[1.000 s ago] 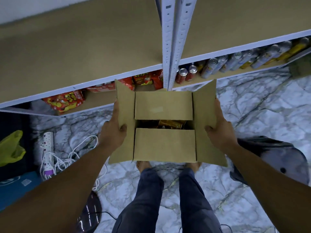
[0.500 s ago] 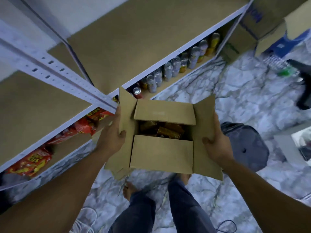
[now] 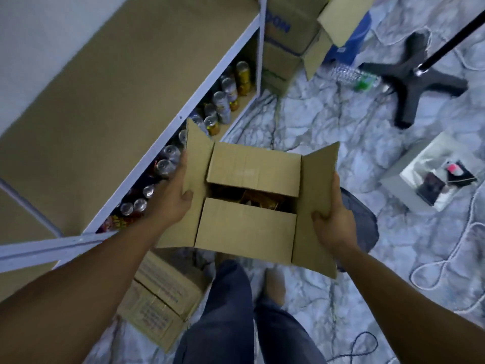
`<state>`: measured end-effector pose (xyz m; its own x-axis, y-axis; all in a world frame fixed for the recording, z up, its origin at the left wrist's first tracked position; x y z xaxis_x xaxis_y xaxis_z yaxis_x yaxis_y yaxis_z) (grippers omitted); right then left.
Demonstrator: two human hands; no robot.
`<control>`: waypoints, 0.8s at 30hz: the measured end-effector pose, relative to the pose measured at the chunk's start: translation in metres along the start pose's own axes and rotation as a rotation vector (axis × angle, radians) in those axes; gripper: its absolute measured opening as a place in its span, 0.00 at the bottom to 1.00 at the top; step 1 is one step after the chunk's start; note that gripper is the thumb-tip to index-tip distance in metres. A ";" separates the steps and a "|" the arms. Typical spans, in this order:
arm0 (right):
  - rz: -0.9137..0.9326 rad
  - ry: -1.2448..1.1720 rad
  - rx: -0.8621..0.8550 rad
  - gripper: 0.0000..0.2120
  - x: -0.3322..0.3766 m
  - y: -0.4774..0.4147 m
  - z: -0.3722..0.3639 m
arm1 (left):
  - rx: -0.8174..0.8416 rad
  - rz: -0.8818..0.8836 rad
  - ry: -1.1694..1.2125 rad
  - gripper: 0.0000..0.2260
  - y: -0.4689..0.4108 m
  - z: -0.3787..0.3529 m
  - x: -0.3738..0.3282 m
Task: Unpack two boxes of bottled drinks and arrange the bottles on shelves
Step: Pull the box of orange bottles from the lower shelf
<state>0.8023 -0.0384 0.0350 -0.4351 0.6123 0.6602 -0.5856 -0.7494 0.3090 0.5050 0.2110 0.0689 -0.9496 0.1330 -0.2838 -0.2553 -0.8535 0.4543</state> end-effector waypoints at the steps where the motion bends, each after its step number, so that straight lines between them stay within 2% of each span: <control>1: -0.019 -0.022 -0.025 0.48 -0.006 -0.004 0.000 | 0.010 -0.035 -0.007 0.44 -0.015 -0.006 -0.009; 8: -0.161 -0.047 -0.139 0.48 -0.052 -0.032 -0.016 | 0.125 -0.202 -0.096 0.41 -0.102 -0.060 -0.064; 11: -0.215 -0.054 -0.169 0.48 -0.072 -0.045 -0.032 | 0.124 -0.251 -0.158 0.42 -0.136 -0.085 -0.077; 18: -0.275 -0.042 -0.216 0.48 -0.101 -0.077 -0.066 | 0.146 -0.300 -0.217 0.43 -0.195 -0.129 -0.095; 24: -0.248 -0.053 -0.232 0.50 -0.120 -0.101 -0.097 | 0.141 -0.307 -0.189 0.44 -0.228 -0.165 -0.086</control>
<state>0.8471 -0.0122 -0.1421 -0.2270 0.7503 0.6210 -0.8117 -0.4981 0.3051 0.6746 0.3109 -0.1498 -0.8382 0.4736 -0.2703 -0.5433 -0.6831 0.4880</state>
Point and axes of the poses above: each hand's wrist, its own y-axis away from the middle knuckle, its own z-axis out of the back of the hand, x = y × z, the point moved 8 cm from there along -y, towards the middle knuckle, and after that the axes turned 12 degrees about z, right-handed, at the moved point
